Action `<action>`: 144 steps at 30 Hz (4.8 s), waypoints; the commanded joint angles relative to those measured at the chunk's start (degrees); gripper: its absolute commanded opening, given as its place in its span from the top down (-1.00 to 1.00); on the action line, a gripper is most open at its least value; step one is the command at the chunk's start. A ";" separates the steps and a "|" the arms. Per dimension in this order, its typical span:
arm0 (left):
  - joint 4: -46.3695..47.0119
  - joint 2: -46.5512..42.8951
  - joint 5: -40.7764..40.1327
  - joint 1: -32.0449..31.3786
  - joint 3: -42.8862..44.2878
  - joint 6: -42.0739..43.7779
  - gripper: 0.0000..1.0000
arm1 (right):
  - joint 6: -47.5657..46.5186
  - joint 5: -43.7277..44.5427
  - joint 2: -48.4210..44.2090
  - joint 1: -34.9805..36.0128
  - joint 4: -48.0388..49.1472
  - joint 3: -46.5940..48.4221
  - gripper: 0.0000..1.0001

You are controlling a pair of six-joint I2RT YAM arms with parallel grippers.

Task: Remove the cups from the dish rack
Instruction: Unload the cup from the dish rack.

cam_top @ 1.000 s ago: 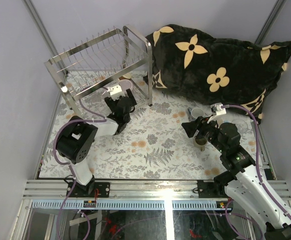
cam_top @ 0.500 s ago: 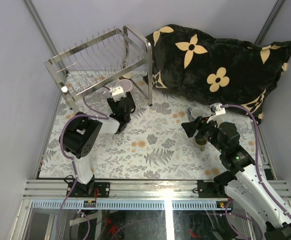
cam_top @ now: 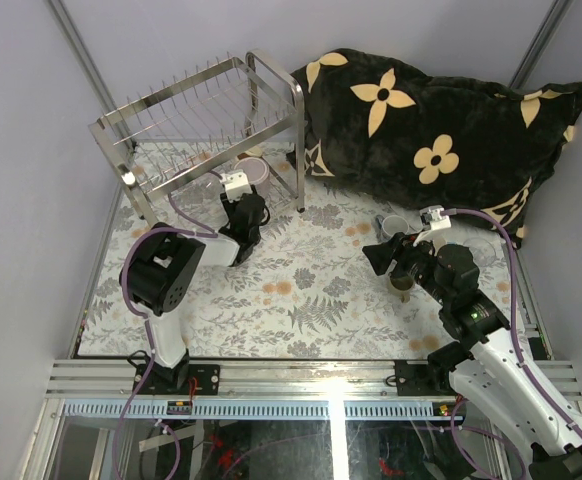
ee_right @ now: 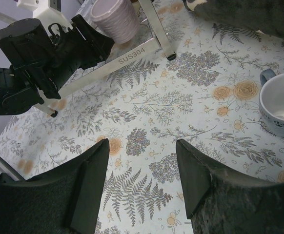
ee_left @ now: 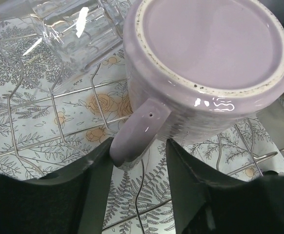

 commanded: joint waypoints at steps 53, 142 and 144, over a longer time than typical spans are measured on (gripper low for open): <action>-27.05 2.32 3.82 0.26 14.22 -3.66 0.03 | 0.00 1.47 -1.71 0.08 0.71 0.54 -0.28; -21.65 -18.78 -8.78 -15.32 -0.12 -11.09 1.00 | 0.31 1.32 -1.24 0.09 1.17 0.28 -0.28; -21.62 -19.56 -8.17 -16.24 -0.82 -11.69 1.00 | 0.30 1.33 -1.20 0.07 1.19 0.19 -0.28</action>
